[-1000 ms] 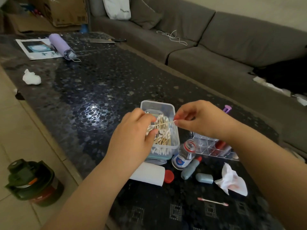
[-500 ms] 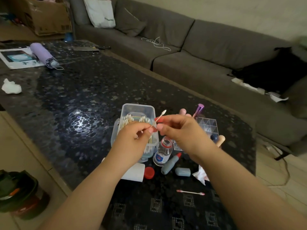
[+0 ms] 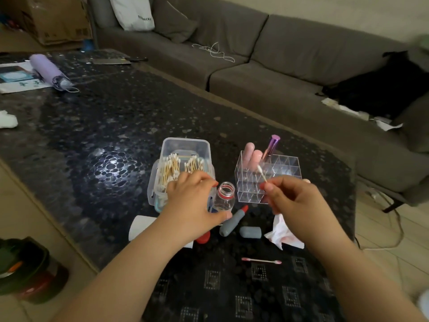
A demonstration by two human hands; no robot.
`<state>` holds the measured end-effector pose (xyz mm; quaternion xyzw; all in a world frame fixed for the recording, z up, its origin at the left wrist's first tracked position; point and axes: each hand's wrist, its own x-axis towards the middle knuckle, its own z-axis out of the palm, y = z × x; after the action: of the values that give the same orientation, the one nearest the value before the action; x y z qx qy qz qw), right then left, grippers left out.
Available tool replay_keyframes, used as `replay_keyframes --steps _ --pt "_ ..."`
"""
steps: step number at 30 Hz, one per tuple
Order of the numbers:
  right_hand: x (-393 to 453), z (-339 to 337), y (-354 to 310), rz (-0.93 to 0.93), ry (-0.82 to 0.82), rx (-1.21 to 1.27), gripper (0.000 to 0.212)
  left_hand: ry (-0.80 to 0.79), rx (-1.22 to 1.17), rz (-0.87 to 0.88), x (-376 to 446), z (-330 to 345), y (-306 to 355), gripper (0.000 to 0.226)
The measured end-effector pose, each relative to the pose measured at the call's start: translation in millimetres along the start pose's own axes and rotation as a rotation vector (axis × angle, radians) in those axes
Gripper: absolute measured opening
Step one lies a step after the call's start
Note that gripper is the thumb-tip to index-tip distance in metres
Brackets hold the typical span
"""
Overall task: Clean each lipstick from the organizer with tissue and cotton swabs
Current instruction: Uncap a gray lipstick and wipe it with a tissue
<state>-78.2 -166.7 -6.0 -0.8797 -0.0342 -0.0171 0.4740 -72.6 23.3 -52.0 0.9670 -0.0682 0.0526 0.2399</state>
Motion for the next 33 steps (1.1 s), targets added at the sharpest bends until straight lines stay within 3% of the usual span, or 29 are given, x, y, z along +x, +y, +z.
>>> replay_keyframes --steps 5,11,15,24,33 --pt "-14.7 0.3 19.1 0.037 0.034 0.031 0.02 0.076 -0.027 0.015 4.1 9.0 7.4 0.05" --pt "-14.6 -8.4 23.8 0.054 0.011 0.093 0.026 0.161 -0.019 0.061 5.1 11.1 12.8 0.048" --pt "-15.6 -17.4 14.4 -0.11 0.025 0.004 0.021 0.298 -0.107 0.129 1.6 8.2 16.7 0.035" --pt "-16.4 -12.3 15.2 -0.511 0.189 -0.42 0.003 0.335 -0.192 0.306 -4.6 13.8 20.9 0.049" --pt "-12.2 -4.5 21.8 -0.704 0.081 -0.567 0.024 0.306 -0.118 0.3 -2.7 23.0 21.2 0.045"
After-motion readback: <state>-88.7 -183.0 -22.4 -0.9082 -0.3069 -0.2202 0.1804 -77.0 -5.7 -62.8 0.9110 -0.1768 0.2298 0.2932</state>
